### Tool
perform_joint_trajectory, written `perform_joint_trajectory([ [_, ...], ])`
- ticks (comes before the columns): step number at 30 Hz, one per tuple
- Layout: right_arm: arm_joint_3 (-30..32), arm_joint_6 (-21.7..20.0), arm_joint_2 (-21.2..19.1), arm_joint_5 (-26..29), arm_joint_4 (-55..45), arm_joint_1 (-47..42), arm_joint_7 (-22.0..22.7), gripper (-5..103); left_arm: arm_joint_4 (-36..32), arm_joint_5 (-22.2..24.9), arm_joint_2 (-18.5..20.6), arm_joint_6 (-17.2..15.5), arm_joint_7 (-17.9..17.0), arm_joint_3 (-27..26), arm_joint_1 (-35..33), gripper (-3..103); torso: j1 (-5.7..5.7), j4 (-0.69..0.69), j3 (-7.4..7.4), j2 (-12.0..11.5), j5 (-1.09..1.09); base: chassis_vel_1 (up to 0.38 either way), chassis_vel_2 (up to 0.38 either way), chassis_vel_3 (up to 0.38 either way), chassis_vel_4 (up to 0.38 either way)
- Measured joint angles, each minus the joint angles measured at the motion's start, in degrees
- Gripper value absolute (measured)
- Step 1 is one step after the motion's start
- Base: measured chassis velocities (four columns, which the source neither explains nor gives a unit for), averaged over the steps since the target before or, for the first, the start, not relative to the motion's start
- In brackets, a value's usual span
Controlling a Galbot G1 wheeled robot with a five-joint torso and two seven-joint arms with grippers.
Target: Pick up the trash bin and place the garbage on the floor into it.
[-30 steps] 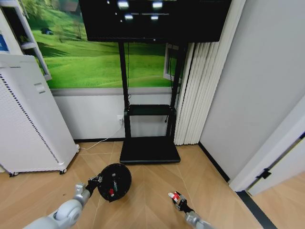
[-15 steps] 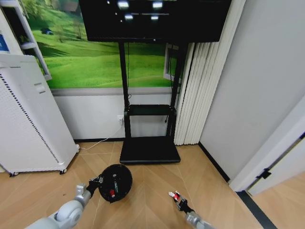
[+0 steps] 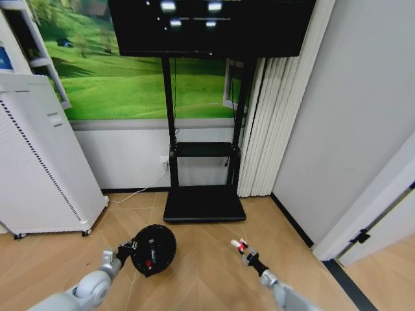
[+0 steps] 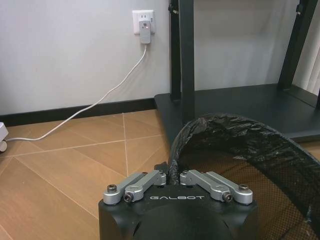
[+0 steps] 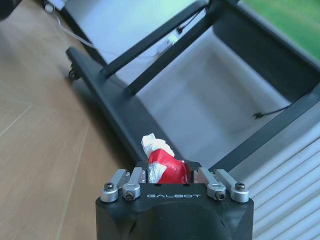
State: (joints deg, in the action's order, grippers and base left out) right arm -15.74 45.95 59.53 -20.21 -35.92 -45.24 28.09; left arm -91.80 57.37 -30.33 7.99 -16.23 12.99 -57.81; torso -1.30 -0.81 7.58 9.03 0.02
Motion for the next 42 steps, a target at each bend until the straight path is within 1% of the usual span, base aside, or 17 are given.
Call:
perform_joint_trajectory([
  [2,0.3,0.0,-0.9,-0.1,-1.9,-0.4,0.2,37,0.1,0.1,0.0,-0.1,-0.2,0.0,0.1,6,0.00,0.00,0.00,0.0,0.01,0.000,0.000,0.000,0.000],
  [3,0.7,0.0,-2.1,-0.4,-4.5,-1.1,0.4,37,0.1,0.2,-0.1,-0.1,-0.3,0.0,0.2,6,0.00,0.00,-0.01,0.0,-0.03,0.000,0.000,0.000,0.000],
  [4,0.7,0.0,-2.1,-0.4,-4.5,-1.1,0.4,37,0.1,0.2,-0.1,-0.1,-0.3,0.0,0.2,6,0.00,0.00,-0.01,0.0,-0.03,0.000,0.000,0.000,0.000],
  [6,1.5,0.0,-3.8,-1.8,-9.3,-2.0,0.8,37,0.2,0.4,-0.2,-0.3,-0.5,-0.7,0.1,6,0.00,0.00,0.00,0.0,-0.01,0.000,0.000,0.000,0.000],
  [13,0.8,0.0,-5.6,-2.8,-17.0,-2.6,1.6,37,0.1,0.7,-0.1,-0.5,-0.9,-1.5,-0.1,6,0.00,0.02,-0.01,0.0,-0.02,0.000,0.000,0.000,0.000],
  [14,-0.7,0.0,-6.5,-2.5,-20.9,-2.6,1.9,37,-0.1,0.7,-0.2,-0.6,-1.2,-2.1,-0.5,6,0.01,0.01,-0.01,0.0,-0.01,0.000,0.000,0.000,0.000],
  [18,-3.6,0.0,-8.1,-1.5,-27.8,-1.9,2.0,37,-0.4,0.8,-0.5,-0.8,-1.7,-2.5,-0.6,6,0.01,0.02,-0.01,0.0,-0.03,0.000,0.000,0.000,0.000],
  [21,-4.6,0.0,-8.5,-1.4,-29.9,-1.4,2.0,37,-0.5,1.0,-0.5,-0.9,-1.8,-2.5,-0.5,6,0.01,0.02,0.00,0.0,-0.02,0.000,0.000,0.000,0.000],
  [23,-6.5,0.0,-9.1,-1.4,-33.3,-0.3,1.7,37,-0.6,1.3,-0.5,-1.2,-2.0,-2.5,0.1,6,0.01,0.01,0.00,0.0,-0.02,0.000,0.000,0.000,0.000],
  [27,-8.0,-0.1,-9.4,-1.3,-35.2,0.6,1.6,37,-0.7,1.6,-0.6,-1.3,-2.2,-2.1,0.6,6,0.01,0.02,0.00,0.0,-0.03,0.000,0.000,0.000,0.000],
  [32,-11.6,-0.1,-9.7,-0.9,-38.7,2.1,1.3,37,-1.2,1.9,-1.0,-1.8,-2.9,-0.7,1.7,6,0.01,0.01,0.00,0.0,-0.02,0.000,0.000,0.000,0.000],
  [34,-15.0,-0.1,-9.7,-0.2,-40.4,4.0,1.0,37,-1.4,2.2,-1.2,-2.0,-3.2,0.4,2.6,6,0.01,0.01,0.00,0.0,-0.03,0.000,0.000,0.000,0.000],
  [35,-15.0,-0.1,-9.7,-0.2,-40.4,4.0,1.0,37,-1.4,2.2,-1.2,-2.0,-3.2,0.4,2.6,6,0.01,0.01,0.00,0.0,-0.03,0.000,0.000,0.000,0.000],
  [37,-19.9,-0.1,-9.3,0.9,-41.5,6.7,0.8,37,-1.4,2.5,-1.5,-2.1,-3.6,1.6,3.9,6,0.01,0.01,0.00,0.0,-0.02,0.000,0.000,0.000,0.000],
  [38,-19.9,-0.1,-9.3,0.9,-41.5,6.7,0.8,37,-1.4,2.5,-1.5,-2.1,-3.6,1.6,3.9,6,0.01,0.01,0.00,0.0,-0.02,0.000,0.000,0.000,0.000],
  [41,-25.9,-0.2,-7.3,2.1,-41.2,10.5,0.8,37,-1.8,3.1,-2.1,-2.5,-4.0,3.1,5.4,6,0.01,0.02,-0.01,0.0,-0.03,0.000,0.000,0.000,0.000],
  [42,-25.9,-0.2,-7.3,2.1,-41.2,10.5,0.8,37,-1.8,3.1,-2.1,-2.5,-4.0,3.1,5.4,6,0.01,0.02,-0.01,0.0,-0.03,0.000,0.000,0.000,0.000],
])
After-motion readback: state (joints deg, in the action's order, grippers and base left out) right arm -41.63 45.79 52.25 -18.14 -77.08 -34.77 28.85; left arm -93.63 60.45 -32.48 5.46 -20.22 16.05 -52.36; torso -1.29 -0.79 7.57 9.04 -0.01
